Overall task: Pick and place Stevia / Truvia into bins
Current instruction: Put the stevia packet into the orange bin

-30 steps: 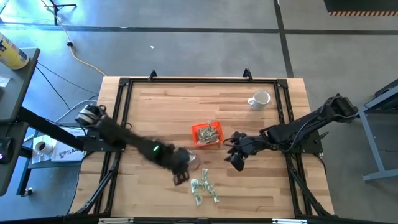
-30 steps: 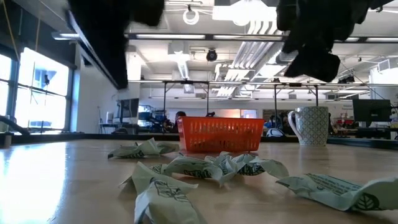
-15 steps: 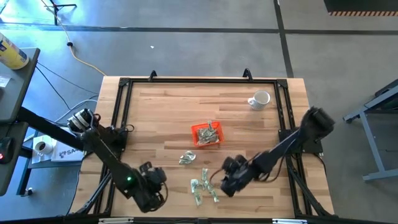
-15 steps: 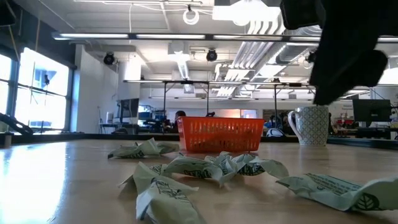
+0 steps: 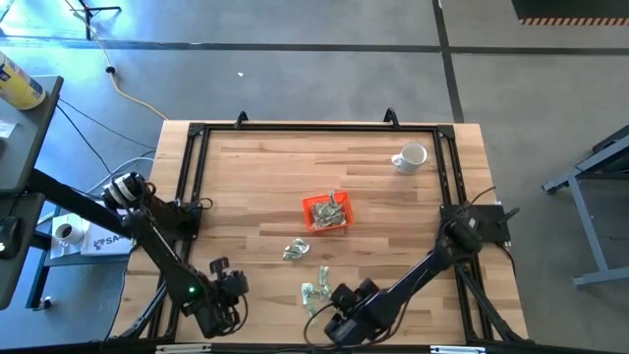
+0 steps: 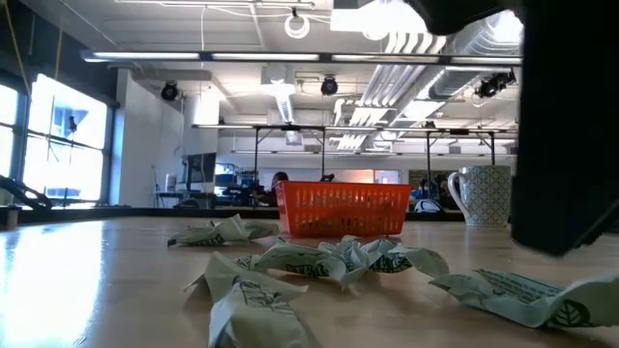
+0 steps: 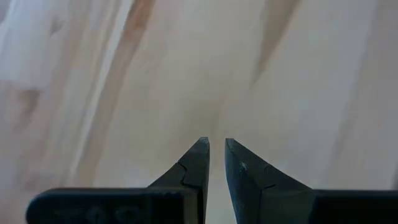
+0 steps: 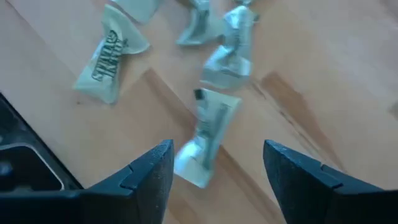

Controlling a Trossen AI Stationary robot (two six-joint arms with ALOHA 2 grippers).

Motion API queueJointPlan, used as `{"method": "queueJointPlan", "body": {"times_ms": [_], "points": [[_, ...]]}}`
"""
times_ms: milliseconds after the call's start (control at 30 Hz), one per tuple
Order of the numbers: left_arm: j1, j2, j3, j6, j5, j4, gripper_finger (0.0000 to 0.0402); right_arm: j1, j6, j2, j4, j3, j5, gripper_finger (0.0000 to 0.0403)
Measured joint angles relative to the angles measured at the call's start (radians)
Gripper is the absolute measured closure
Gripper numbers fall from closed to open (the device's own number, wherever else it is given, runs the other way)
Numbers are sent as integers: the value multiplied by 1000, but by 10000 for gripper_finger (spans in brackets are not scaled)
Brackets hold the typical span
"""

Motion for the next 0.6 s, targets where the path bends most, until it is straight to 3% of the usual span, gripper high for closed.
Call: {"method": "queueJointPlan", "body": {"times_ms": [167, 300, 400, 600], "points": [[-52, -12, -49, 0, 0, -8, 316, -16, 9, 120, -38, 135, -49, 173], [-78, -55, -90, -11, 0, -7, 316, -26, 67, 165, -107, 200, -44, 204], [-90, -91, -113, -13, -2, -5, 316, -35, 87, 166, -159, 202, -45, 252], [-87, -155, -170, -16, -22, -8, 316, -59, 87, 166, -210, 201, -107, 386]]}}
